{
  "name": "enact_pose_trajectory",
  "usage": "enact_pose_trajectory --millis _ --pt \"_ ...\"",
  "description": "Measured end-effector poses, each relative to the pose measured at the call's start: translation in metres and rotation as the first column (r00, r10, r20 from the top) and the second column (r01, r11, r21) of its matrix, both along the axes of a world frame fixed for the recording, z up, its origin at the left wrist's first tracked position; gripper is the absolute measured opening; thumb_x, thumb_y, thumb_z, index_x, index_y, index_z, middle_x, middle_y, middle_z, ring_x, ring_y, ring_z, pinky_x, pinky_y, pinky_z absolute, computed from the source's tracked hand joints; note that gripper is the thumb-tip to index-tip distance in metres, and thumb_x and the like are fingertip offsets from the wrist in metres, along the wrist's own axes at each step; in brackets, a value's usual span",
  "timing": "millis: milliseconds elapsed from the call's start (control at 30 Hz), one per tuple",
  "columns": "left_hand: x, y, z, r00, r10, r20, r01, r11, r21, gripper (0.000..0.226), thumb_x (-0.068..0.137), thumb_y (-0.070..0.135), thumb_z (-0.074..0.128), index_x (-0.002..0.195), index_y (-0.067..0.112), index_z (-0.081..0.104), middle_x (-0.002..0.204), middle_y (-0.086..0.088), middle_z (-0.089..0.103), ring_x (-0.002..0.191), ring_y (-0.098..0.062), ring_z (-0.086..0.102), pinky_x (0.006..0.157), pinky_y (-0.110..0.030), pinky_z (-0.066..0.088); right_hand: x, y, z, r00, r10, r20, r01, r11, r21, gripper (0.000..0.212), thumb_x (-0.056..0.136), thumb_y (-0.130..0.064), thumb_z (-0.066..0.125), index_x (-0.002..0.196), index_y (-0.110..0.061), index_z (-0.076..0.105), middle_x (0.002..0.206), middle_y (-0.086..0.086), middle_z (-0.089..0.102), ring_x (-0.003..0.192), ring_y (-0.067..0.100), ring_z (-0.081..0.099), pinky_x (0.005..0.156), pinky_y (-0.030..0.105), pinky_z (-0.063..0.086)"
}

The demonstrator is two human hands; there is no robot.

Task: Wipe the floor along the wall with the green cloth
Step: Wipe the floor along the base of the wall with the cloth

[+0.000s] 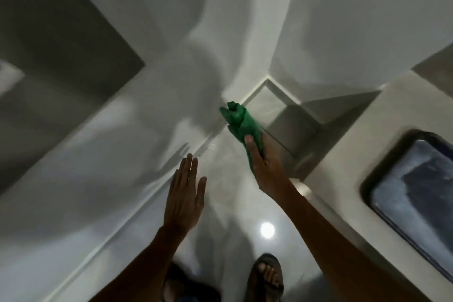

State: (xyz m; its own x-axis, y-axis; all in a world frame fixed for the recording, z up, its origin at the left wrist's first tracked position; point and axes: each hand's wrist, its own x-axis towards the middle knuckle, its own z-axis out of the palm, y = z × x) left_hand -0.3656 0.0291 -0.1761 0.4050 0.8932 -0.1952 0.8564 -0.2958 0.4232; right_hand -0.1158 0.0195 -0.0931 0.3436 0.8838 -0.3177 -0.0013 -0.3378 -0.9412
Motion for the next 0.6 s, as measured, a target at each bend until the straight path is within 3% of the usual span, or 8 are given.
enact_pose_trajectory --millis 100,233,367,500,533,600 --pt "-0.017 -0.012 -0.05 0.996 0.085 0.02 -0.084 0.995 -0.046 0.065 0.116 0.048 0.027 0.175 0.027 0.008 0.185 0.005 0.006 0.17 -0.006 0.0 0.137 -0.035 0.01 -0.009 0.009 -0.062 0.991 0.049 0.123 -0.056 0.997 0.052 0.027 0.115 -0.035 0.05 0.141 -0.037 0.057 0.128 -0.006 0.07 0.123 0.005 0.066 0.102 0.023 0.054" --pt "-0.026 -0.024 -0.107 0.973 0.222 0.056 -0.216 0.972 -0.09 0.07 0.113 0.059 0.021 0.174 0.025 0.014 0.183 0.006 0.009 0.17 -0.008 0.005 0.137 -0.035 0.013 -0.01 0.025 -0.142 0.907 0.173 0.384 -0.218 0.973 0.077 0.043 0.115 -0.042 0.048 0.153 -0.025 0.056 0.15 0.001 0.065 0.14 0.02 0.059 0.119 0.049 0.048" --pt "-0.046 -0.036 -0.174 0.957 0.287 0.045 -0.284 0.957 -0.064 0.067 0.114 0.055 0.025 0.174 0.023 0.02 0.182 0.005 0.015 0.169 -0.007 0.01 0.137 -0.037 0.019 -0.017 0.041 -0.221 0.566 0.381 0.731 -0.579 0.815 0.024 0.05 0.116 -0.047 0.037 0.159 -0.026 0.051 0.163 0.001 0.056 0.153 0.026 0.048 0.126 0.059 0.037" --pt "-0.062 -0.047 -0.226 0.95 0.313 0.021 -0.313 0.949 0.026 0.065 0.116 0.049 0.024 0.172 0.016 0.025 0.181 -0.001 0.021 0.169 -0.012 0.016 0.137 -0.04 0.018 -0.043 0.052 -0.311 0.215 0.515 0.83 -0.821 0.556 -0.132 0.055 0.114 -0.041 0.048 0.168 -0.039 0.035 0.176 -0.006 0.038 0.163 0.03 0.033 0.129 0.065 0.03" --pt "-0.067 -0.049 -0.236 0.947 0.321 0.025 -0.322 0.945 0.06 0.066 0.117 0.048 0.023 0.171 0.01 0.027 0.18 -0.007 0.025 0.167 -0.017 0.021 0.136 -0.038 0.016 -0.051 0.052 -0.328 0.162 0.527 0.834 -0.846 0.51 -0.158 0.06 0.114 -0.042 0.052 0.169 -0.042 0.029 0.179 -0.006 0.031 0.166 0.029 0.027 0.129 0.067 0.027" --pt "-0.077 -0.049 -0.255 0.938 0.344 0.037 -0.346 0.93 0.129 0.069 0.117 0.046 0.023 0.168 0.001 0.031 0.177 -0.014 0.03 0.163 -0.024 0.028 0.137 -0.034 0.012 -0.06 0.05 -0.35 0.154 0.49 0.858 -0.866 0.485 -0.122 0.065 0.112 -0.052 0.055 0.17 -0.039 0.031 0.18 -0.003 0.029 0.168 0.029 0.022 0.129 0.069 0.024"
